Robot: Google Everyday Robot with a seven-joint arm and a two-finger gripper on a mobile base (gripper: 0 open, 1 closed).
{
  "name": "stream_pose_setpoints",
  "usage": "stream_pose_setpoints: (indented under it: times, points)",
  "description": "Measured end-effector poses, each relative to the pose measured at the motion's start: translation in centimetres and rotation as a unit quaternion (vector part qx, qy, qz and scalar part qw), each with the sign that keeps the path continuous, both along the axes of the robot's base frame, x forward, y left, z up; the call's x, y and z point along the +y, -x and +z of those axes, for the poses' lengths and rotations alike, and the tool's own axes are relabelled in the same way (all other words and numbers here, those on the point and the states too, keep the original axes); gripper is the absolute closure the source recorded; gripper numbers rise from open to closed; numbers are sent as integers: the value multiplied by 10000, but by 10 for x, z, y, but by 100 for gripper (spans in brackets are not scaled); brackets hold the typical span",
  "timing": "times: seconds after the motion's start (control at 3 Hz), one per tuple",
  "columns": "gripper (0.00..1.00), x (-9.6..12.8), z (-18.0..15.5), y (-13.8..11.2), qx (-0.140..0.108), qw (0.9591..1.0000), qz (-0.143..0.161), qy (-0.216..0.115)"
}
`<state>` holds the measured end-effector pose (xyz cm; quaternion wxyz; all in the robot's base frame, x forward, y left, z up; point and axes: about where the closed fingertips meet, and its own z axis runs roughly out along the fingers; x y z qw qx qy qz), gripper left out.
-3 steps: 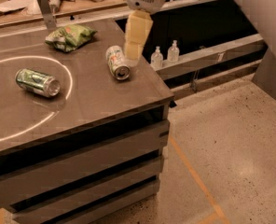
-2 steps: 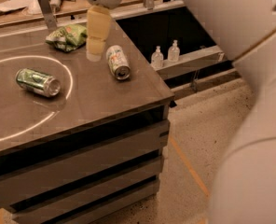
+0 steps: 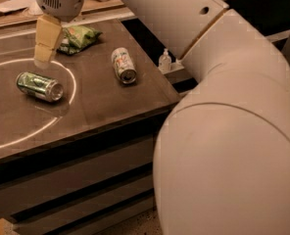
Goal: Place green can upright
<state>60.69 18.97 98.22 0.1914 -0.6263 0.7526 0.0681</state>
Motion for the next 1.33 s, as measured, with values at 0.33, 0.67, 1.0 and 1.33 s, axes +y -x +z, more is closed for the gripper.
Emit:
stream_pose_setpoints:
  times: [0.33, 0.67, 1.0, 1.33]
  points:
    - [0, 39, -15, 4, 436, 9982, -364, -187]
    - [0, 83, -25, 16, 378, 9986, -337, -151]
    - [0, 83, -25, 16, 378, 9986, -337, -151]
    - [0, 98, -33, 8, 318, 9991, -259, -134]
